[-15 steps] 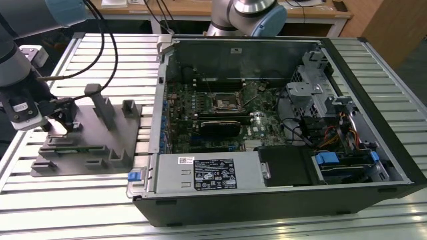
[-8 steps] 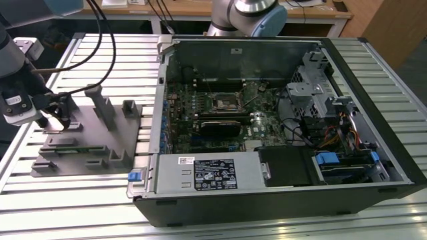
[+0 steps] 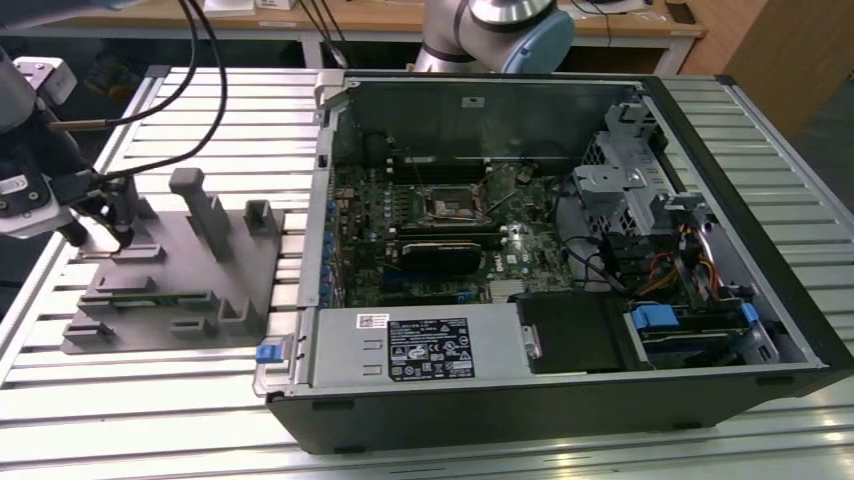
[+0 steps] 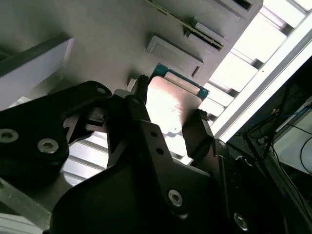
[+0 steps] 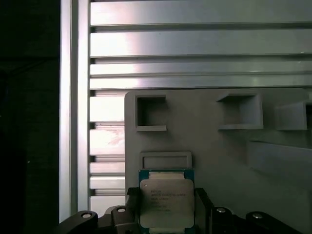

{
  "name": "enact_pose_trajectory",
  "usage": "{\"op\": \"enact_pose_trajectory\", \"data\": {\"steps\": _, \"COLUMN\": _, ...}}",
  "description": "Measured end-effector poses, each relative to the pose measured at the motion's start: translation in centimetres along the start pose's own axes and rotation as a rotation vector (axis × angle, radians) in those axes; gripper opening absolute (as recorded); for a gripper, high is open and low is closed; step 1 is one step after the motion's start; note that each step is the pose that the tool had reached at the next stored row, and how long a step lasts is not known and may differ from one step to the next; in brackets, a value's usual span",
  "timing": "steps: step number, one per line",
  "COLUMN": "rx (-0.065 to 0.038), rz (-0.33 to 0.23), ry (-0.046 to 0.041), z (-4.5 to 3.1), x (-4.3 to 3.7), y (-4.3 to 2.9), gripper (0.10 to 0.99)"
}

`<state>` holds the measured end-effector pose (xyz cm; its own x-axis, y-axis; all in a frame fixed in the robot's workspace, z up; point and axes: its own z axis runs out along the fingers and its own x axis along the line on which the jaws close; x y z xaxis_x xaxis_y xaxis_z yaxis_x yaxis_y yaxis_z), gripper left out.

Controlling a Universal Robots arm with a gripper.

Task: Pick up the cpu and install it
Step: 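Pick up the cpu and move it towards the insertion slot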

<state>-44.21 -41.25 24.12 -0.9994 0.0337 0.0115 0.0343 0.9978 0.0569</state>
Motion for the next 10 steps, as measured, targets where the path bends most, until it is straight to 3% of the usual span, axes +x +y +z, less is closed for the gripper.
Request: {"op": "enact_pose_trajectory", "data": {"steps": 10, "rx": 0.000, "rz": 0.000, "ry": 0.0000, "z": -1.58, "x": 0.02, "y": 0.09, "gripper": 0.537}}
